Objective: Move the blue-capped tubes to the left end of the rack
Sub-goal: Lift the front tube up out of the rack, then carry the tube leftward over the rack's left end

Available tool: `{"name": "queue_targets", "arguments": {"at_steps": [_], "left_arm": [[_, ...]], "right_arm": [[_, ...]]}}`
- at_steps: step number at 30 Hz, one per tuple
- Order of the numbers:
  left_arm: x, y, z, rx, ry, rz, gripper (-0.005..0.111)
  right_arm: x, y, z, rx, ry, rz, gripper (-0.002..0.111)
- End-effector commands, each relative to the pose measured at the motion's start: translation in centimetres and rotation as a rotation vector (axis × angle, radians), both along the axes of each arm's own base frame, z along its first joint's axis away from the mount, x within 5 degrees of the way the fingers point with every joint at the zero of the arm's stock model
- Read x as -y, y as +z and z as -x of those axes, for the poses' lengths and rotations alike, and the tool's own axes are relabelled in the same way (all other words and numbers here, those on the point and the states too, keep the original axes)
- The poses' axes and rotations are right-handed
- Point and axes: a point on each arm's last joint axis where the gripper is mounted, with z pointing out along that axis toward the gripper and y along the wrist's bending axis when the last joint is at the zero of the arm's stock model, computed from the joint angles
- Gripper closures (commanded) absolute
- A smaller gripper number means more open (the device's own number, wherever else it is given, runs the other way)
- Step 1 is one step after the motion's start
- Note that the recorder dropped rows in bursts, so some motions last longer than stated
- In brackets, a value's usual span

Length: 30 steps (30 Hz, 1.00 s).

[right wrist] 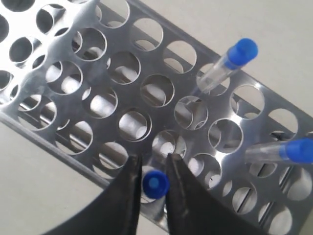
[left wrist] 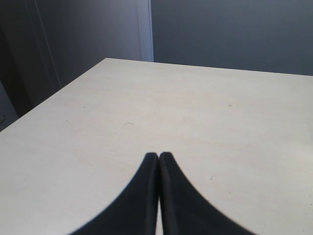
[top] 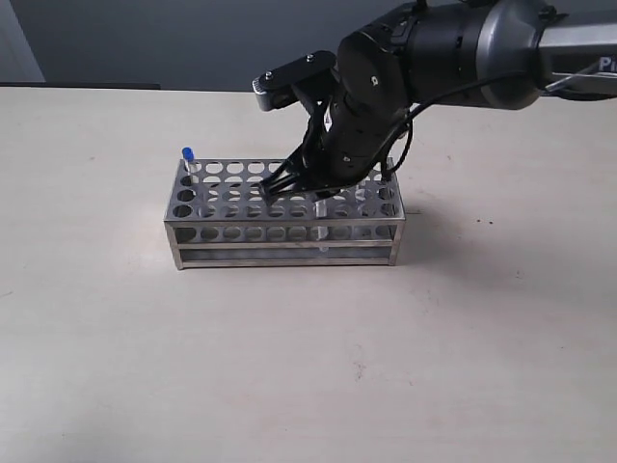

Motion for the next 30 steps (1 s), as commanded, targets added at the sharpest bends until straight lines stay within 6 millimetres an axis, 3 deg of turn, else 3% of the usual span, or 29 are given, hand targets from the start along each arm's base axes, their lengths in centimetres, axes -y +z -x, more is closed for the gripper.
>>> {"name": "queue_targets", "arguments": {"at_steps": [1,7,14,19,25,30], "left_arm": [[0.0,0.0,-0.1,0.005,-0.006,0.006,0.106],[0.0,0.0,-0.1,0.005,-0.006,0.006,0.106],[0.0,0.0,-0.1,0.005,-0.006,0.006,0.106],[0.0,0.0,-0.1,0.005,-0.006,0.006,0.106],[0.0,0.0,-0.1,0.005,-0.006,0.006,0.106],[0.0,0.0,-0.1,0.005,-0.006,0.006,0.106]], "right_arm": [[0.6,3.6,0.7,0.075,0.010,-0.065,0.108],[1.5,7.3,1.4,0.164,0.018,-0.133,0.109],[1.6,9.0,1.7,0.222,0.034,-0.196,0.109],[0.4,10.2,2.0,0.289,0.111,-0.248,0.109],[-1.1,10.3,1.6,0.275,0.130,-0.295,0.109],[-3.7,9.0,0.6,0.224,0.221,-0.341,0.109]]}}
